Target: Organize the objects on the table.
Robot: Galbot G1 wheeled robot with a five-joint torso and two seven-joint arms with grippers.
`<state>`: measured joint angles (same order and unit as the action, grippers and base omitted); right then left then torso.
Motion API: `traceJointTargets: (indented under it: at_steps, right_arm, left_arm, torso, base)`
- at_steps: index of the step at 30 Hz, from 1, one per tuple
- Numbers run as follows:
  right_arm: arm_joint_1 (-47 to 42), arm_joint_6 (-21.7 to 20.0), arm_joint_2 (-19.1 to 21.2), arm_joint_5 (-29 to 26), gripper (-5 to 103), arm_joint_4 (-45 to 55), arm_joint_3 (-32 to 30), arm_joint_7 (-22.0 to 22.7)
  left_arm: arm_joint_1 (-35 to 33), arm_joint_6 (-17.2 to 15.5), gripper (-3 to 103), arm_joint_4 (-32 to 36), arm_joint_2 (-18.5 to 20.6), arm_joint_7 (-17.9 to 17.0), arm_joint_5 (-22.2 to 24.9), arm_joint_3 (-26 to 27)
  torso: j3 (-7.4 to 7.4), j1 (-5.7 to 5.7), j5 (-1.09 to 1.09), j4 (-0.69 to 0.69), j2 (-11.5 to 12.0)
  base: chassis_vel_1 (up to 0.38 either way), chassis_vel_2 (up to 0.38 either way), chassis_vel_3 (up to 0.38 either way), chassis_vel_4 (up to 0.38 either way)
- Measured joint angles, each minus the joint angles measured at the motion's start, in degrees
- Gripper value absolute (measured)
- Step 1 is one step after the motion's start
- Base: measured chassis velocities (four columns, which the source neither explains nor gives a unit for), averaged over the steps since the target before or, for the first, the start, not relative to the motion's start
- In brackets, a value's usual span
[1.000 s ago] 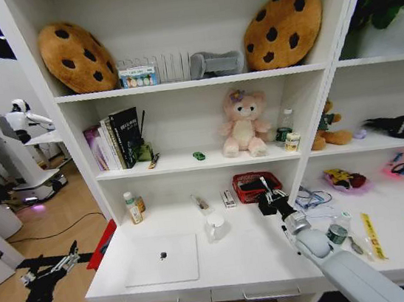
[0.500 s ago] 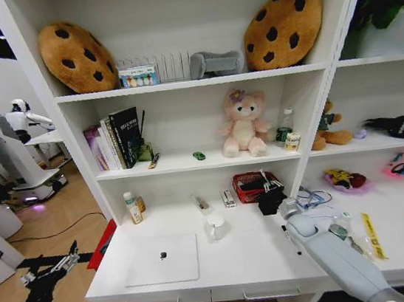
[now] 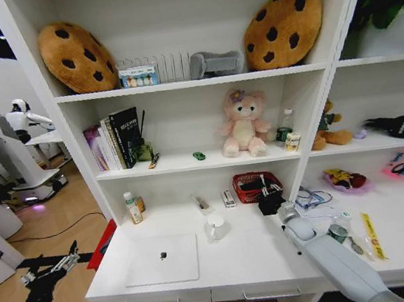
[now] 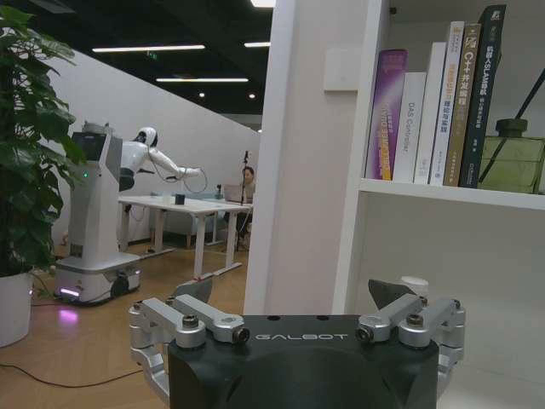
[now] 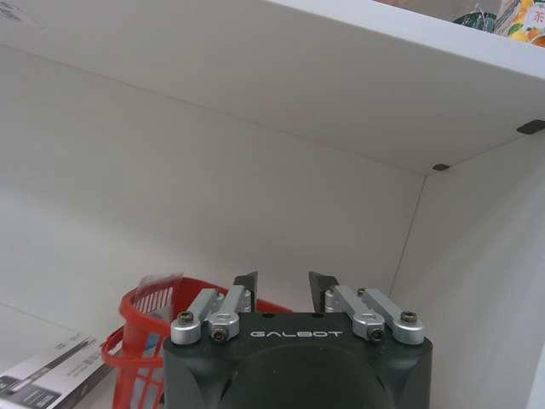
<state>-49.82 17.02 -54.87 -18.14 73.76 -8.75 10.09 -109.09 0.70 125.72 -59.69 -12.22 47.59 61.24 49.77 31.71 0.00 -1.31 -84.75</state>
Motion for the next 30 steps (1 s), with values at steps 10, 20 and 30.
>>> traceJointTargets:
  at_steps: [10,20,30]
  right_arm:
    - [-6.1,-1.7,2.1,-0.6,73,8.6,-2.2,2.5]
    - [-15.7,-9.0,4.2,-4.1,100,27.2,-5.0,9.6]
    - [-31.3,-25.3,4.5,-12.7,100,37.8,-10.7,19.3]
  left_arm:
    - [0.0,0.0,100,0.0,0.0,0.0,0.0,0.0]
    - [0.0,0.0,100,0.0,0.0,0.0,0.0,0.0]
    - [0.0,0.0,100,0.0,0.0,0.0,0.0,0.0]
  torso:
    - [0.00,0.00,0.00,0.00,0.0]
    - [0.00,0.00,-0.01,0.02,0.0]
    - [-0.01,-0.02,0.00,-0.01,0.0]
  base:
    - [0.000,0.000,0.000,0.000]
    - [0.000,0.000,0.000,0.000]
    - [0.000,0.000,0.000,0.000]
